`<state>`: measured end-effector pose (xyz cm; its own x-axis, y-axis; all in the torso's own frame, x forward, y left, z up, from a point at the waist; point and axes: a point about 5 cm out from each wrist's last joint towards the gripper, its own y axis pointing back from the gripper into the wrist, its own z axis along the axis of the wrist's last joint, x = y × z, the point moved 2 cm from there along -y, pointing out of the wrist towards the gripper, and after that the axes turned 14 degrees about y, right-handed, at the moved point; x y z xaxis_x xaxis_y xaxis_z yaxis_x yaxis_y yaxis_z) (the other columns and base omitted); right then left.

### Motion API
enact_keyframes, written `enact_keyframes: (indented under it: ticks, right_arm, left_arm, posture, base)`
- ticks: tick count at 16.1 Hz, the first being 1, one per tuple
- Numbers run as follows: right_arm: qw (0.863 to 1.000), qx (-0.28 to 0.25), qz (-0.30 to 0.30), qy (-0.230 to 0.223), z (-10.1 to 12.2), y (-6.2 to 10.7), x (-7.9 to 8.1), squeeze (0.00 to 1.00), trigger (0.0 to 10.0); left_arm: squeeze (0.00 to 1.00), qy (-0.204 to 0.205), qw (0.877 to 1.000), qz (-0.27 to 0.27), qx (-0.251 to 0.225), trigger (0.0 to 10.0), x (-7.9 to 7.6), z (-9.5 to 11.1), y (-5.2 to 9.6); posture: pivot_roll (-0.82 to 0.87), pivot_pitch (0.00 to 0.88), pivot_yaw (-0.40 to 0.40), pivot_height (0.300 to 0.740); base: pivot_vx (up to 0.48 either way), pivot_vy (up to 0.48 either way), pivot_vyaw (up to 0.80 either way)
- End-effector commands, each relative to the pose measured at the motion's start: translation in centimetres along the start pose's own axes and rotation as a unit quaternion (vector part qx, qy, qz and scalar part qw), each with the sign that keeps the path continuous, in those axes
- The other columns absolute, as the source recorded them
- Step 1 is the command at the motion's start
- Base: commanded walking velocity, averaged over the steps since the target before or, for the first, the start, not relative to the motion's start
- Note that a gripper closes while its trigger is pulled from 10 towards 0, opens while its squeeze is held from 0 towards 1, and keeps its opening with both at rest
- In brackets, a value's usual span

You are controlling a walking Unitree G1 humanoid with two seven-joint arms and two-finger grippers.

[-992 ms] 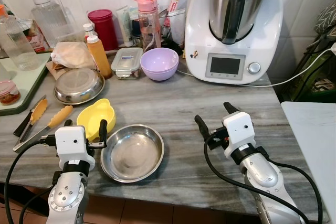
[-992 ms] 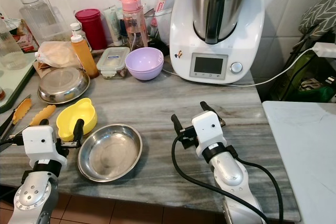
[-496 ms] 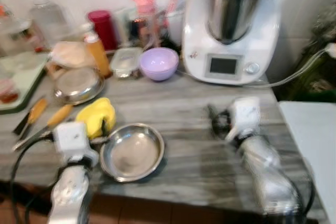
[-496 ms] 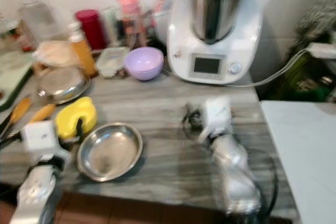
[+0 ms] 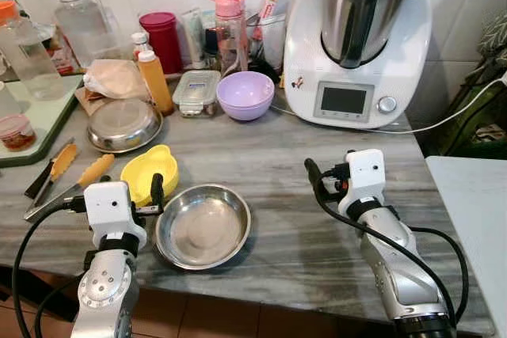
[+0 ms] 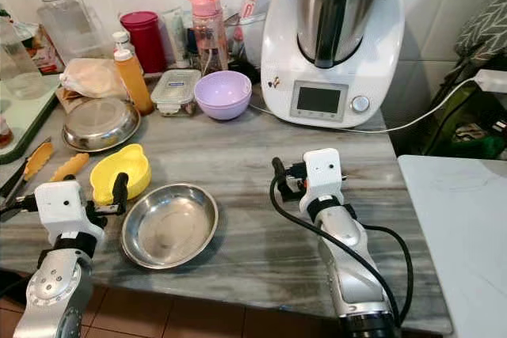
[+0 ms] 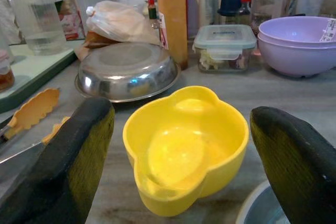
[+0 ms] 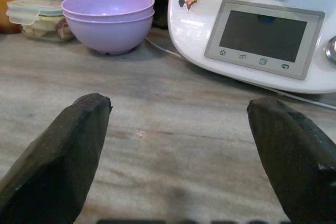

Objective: Setting the table

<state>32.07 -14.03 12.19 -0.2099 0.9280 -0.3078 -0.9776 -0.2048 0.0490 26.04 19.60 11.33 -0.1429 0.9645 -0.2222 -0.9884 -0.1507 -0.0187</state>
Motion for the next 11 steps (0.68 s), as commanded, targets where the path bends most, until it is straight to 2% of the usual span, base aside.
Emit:
enact_keyframes:
  ticks: [1,3,11]
  right_arm:
    - [1.000,-0.009,-0.004,0.000,0.40,0.01,-0.39,0.00,10.0]
    - [1.000,0.004,0.001,0.004,0.04,0.16,-0.16,0.00,10.0]
    - [1.000,0.006,0.008,0.005,-0.08,0.29,-0.08,0.00,10.0]
  left_arm:
    - [0.00,-0.004,1.000,0.002,0.002,10.0,0.35,0.02,0.39]
    - [0.00,-0.003,1.000,0.005,0.006,10.0,0.52,-0.18,0.52]
    - [0.00,0.004,1.000,0.009,0.015,10.0,0.21,-0.65,0.48]
  posture:
    - [-0.19,0.000,0.056,0.740]
    - [-0.20,0.000,0.054,0.740]
    - [-0.20,0.000,0.049,0.740]
  base:
    - [0.000,0.000,0.00]
    - [0.000,0.000,-0.32]
    - [0.000,0.000,-0.75]
